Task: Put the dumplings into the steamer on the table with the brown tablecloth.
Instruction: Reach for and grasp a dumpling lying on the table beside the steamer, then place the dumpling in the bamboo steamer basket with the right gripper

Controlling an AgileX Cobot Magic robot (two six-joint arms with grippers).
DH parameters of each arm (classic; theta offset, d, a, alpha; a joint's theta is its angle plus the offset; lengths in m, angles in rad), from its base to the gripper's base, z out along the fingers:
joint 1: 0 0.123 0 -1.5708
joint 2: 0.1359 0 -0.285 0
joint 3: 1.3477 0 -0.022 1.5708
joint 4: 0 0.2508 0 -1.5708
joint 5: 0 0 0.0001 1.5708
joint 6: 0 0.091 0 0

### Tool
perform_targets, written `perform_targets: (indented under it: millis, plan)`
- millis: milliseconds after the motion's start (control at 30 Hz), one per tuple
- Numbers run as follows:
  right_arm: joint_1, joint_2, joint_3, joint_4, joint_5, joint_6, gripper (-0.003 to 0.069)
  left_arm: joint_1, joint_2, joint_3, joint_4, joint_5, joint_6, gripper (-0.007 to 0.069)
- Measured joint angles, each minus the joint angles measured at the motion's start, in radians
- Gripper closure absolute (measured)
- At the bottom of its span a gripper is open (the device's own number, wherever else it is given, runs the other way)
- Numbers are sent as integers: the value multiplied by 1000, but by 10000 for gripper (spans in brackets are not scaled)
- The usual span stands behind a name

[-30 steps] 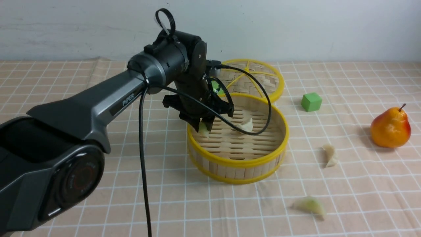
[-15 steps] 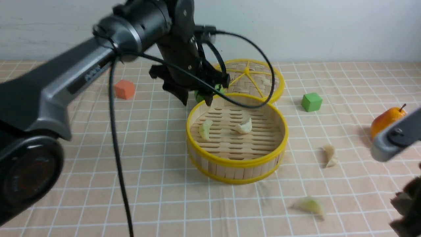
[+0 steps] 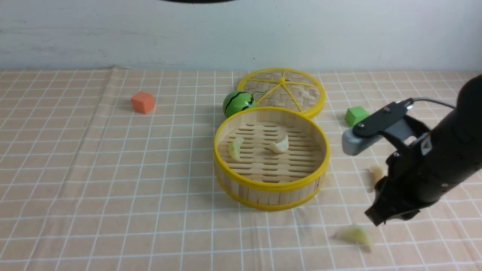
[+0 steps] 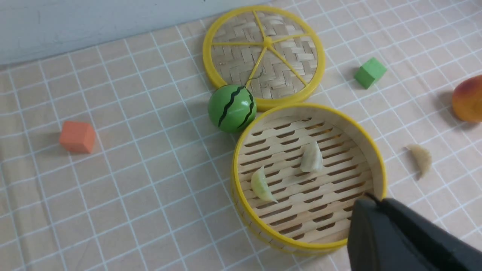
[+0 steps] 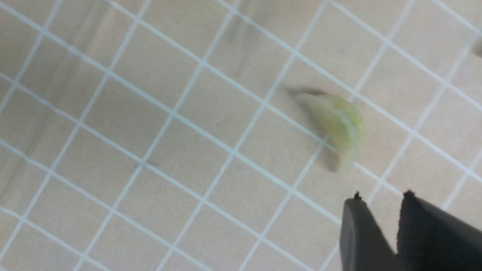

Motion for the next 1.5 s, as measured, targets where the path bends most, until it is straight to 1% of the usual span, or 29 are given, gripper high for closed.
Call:
perform_targets:
  millis: [33, 133, 233, 267, 300, 333, 367, 400, 433, 500, 600, 633, 667, 733, 767, 833, 900, 933, 1033, 1100, 1200, 1233, 1300, 1367, 1433, 1500]
  plan:
    - [0, 12, 0, 4, -11, -9, 435, 0, -19, 20, 0, 0, 0, 638]
    - [0, 80, 0, -1, -85, -29, 280, 0, -118, 156, 0, 0, 0, 638]
    - [0, 151, 0, -35, -154, -30, 139, 0, -213, 317, 2, 0, 0, 638]
    - [0, 155, 0, -38, -157, -30, 132, 0, -225, 338, 2, 0, 0, 638]
    - [0, 193, -1, -60, -174, -31, 88, 0, -277, 422, 3, 0, 0, 638]
    - [0, 218, -1, -76, -186, -31, 62, 0, -312, 473, 3, 0, 0, 638]
    - [0, 228, -1, -84, -188, -31, 56, 0, -319, 483, 4, 0, 0, 638]
    - [0, 263, -1, -108, -201, -31, 45, 0, -369, 550, 4, 0, 0, 638]
    - [0, 273, -1, -114, -204, -31, 45, 0, -384, 569, 4, 0, 0, 638]
    - [0, 323, -1, -139, -218, -31, 66, 0, -474, 667, 4, 0, 0, 638]
    - [0, 350, -9, -135, -212, -30, 190, 0, -590, 764, 5, 0, -3, 638]
    - [0, 351, -9, -132, -212, -30, 202, 0, -597, 769, 5, 0, -4, 638]
    - [0, 351, -9, -129, -211, -23, 328, 0, -648, 800, 5, 0, -4, 638]
    - [0, 346, -11, -132, -207, -22, 457, 0, -702, 823, 5, 0, -5, 638]
    - [0, 339, -15, -132, -192, -22, 462, 0, -737, 833, 5, 0, -10, 638]
    - [2, 315, -33, -123, -149, -22, 449, 0, -776, 841, 12, 0, -19, 638]
    - [33, 257, -102, -96, -59, -22, 445, 0, -843, 850, 12, 0, -35, 638]
    - [33, 253, -109, -93, -54, -22, 445, 0, -843, 850, 12, 0, -35, 638]
    - [90, 223, -253, -37, 9, 2, 445, 0, -893, 851, 12, 0, -38, 638]
    - [120, 241, -326, -30, 32, 26, 445, 0, -903, 851, 12, 0, -38, 638]
    - [149, 312, -460, -24, 56, 68, 445, 0, -906, 852, 12, 0, -38, 638]
    - [150, 318, -460, -23, 56, 71, 445, 0, -906, 852, 12, 0, -38, 638]
    - [159, 414, -571, -24, 56, 99, 445, 0, -906, 856, 12, 0, -38, 638]
    - [159, 495, -658, -33, 51, 107, 445, 0, -906, 859, 12, 0, -38, 638]
    - [159, 543, -702, -41, 50, 108, 445, 0, -906, 859, 12, 0, -38, 638]
    - [159, 649, -784, -45, 49, 110, 445, 0, -906, 859, 12, 0, -38, 638]
